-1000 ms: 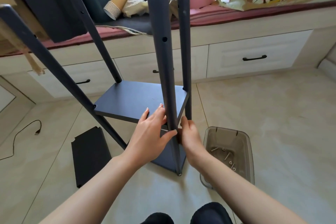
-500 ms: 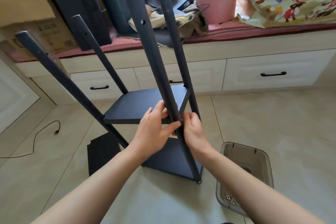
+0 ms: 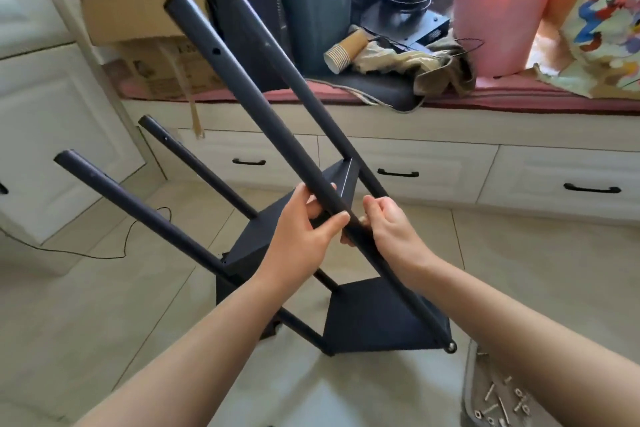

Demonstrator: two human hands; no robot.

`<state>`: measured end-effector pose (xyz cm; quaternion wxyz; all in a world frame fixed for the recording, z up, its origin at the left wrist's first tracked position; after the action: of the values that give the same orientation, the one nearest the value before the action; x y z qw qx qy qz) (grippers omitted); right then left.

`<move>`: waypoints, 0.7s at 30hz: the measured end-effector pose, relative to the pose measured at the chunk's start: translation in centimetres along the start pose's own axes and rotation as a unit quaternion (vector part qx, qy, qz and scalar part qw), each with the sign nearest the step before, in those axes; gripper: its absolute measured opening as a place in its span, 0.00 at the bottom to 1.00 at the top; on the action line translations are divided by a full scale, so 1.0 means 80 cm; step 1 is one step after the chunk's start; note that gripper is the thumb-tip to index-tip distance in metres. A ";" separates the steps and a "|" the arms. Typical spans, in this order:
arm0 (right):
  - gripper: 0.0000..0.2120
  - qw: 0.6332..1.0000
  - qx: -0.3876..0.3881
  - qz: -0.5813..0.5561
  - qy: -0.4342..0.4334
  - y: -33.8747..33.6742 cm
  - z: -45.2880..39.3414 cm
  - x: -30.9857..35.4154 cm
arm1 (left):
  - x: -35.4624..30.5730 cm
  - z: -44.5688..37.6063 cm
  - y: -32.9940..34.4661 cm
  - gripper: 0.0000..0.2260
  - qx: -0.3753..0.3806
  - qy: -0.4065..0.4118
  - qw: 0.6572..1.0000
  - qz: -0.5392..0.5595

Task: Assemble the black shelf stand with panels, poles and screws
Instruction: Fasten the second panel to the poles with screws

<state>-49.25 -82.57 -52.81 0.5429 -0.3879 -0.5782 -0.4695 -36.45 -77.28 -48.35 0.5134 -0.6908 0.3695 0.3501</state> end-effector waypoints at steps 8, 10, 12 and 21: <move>0.15 0.994 0.079 0.069 0.015 0.090 -0.007 0.002 | 0.053 0.036 -0.076 0.16 -0.060 -0.072 0.993 0.069; 0.15 0.992 0.098 0.079 0.022 0.110 -0.005 -0.004 | 0.070 0.052 -0.090 0.15 -0.083 -0.089 0.988 0.094; 0.14 0.990 0.110 0.088 0.023 0.128 0.000 -0.010 | 0.087 0.069 -0.100 0.15 -0.110 -0.101 0.982 0.118; 0.11 0.983 0.143 0.111 0.035 0.164 0.036 -0.051 | 0.142 0.155 -0.099 0.18 -0.182 -0.166 0.947 0.208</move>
<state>-37.02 -76.15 -55.19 0.6617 -0.3510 -0.5733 -0.3321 -25.37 -65.39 -57.40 0.3485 -0.6123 0.3450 0.6201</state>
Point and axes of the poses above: each hand's wrist, its own z-axis away from the middle knuckle, its own y-axis out of the palm, x = y × z, the point moved 7 cm from there along -z, towards the middle knuckle, and after that the axes turned 12 degrees about -z, right-handed, at the moved point
